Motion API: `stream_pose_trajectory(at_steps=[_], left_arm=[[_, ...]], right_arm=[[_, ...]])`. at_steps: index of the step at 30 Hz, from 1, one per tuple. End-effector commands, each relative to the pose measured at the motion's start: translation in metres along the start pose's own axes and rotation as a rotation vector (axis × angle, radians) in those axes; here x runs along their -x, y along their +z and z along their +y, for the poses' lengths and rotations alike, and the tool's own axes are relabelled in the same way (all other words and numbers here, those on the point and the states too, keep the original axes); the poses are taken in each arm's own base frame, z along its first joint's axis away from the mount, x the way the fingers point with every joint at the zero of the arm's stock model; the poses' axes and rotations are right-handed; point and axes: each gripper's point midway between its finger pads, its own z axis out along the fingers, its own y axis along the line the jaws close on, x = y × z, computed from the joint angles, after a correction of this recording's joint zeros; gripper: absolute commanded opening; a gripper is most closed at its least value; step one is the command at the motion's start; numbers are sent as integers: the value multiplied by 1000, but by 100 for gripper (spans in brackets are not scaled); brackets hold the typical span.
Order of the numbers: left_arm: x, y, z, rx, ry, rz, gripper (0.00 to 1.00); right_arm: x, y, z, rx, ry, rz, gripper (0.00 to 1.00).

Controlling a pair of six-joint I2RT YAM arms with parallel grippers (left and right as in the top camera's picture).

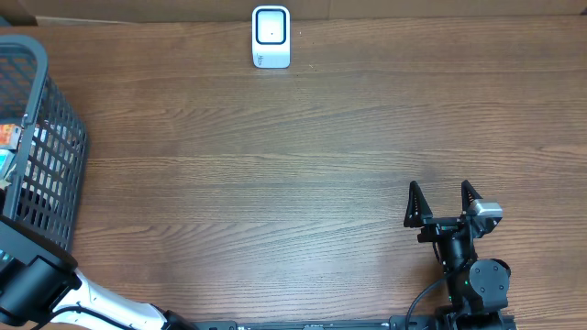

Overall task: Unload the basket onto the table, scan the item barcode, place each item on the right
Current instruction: 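Grasp the green-lidded jar with the left gripper and lift it out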

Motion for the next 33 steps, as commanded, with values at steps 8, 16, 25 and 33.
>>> stream_pose_trajectory(at_steps=[8,16,25,33], left_arm=[[25,-101,-15,-134,-27,-141,38],[5,-232,-42,-349,76,-395,37],[-113,-390,-50,-578,299,-856,38],[-203,-410,-67,-723,522,-862,38]], right_arm=[[-2,0,-1,-3,-5,-3,100],[-2,0,-1,-4,-5,-3,100],[-2,0,-1,-3,-5,-3,100],[-2,0,-1,-3,-4,-3,100]])
